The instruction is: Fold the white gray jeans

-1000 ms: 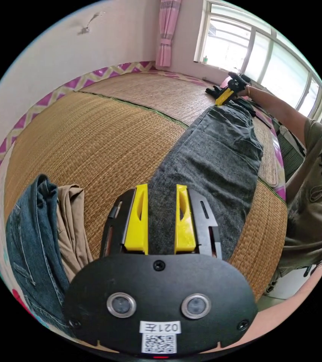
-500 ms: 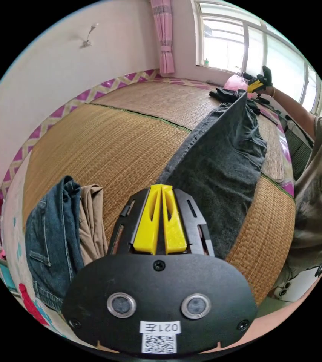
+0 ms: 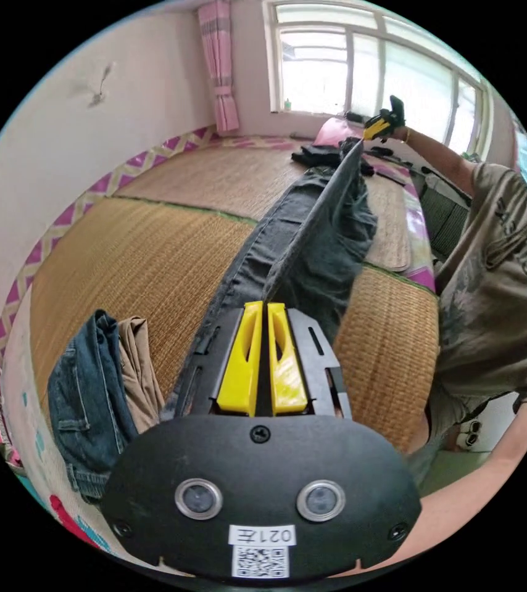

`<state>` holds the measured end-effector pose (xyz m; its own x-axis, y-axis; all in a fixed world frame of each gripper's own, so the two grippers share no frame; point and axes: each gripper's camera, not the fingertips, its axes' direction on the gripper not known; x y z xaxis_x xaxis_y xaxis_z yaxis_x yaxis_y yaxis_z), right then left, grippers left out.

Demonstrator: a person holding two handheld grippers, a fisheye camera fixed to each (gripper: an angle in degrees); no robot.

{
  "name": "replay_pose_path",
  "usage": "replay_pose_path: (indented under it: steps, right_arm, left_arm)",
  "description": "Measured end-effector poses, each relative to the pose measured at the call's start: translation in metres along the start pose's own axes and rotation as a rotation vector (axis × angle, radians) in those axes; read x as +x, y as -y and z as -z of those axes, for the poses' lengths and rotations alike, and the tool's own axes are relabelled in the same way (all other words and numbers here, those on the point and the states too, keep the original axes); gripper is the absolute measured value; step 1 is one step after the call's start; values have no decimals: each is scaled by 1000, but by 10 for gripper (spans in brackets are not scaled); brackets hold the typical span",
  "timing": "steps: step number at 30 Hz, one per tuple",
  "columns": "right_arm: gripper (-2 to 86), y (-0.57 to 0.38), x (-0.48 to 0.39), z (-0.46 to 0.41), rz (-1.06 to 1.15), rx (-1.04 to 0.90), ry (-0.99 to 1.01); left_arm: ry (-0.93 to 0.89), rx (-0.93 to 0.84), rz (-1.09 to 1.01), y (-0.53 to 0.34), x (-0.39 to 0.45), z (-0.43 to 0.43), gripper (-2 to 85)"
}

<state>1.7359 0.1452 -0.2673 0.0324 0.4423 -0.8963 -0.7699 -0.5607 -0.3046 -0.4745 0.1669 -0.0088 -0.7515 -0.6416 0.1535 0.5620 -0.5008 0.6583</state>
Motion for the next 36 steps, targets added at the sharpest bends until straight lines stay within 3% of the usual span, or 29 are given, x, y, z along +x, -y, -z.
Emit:
replay_pose_path:
  steps: [5,11,19,25,28,30,32,36]
  right_arm:
    - [-10,-108,-131,46,-2,83,19]
    - [-10,-259,-306,9,-75,63,82]
    - [-10,-444,-430,-148,-237,-88,195]
    - [-7,-547,-492,-167,-211,-125,198]
    - [-2,-597,-509,-160,-217,-166,278]
    - [12,-633,-506,-131,-271,-28,281]
    - [66,-695,-488,-106,-447,220,180]
    - [110,-779,-454,-152,-715,161,-17]
  left_arm:
    - [79,127,-19,-66,166,111,-7]
    - [-29,103,163,-165,269,80,-8]
    - [-224,193,475,-264,267,10,-8]
    - [-327,116,357,-264,273,27,-8]
    - [-262,284,350,-272,260,73,-9]
    - [-192,341,396,-273,237,91,-9]
    - [-75,285,465,-264,202,84,-9]
    - [-73,95,561,-257,156,28,-6]
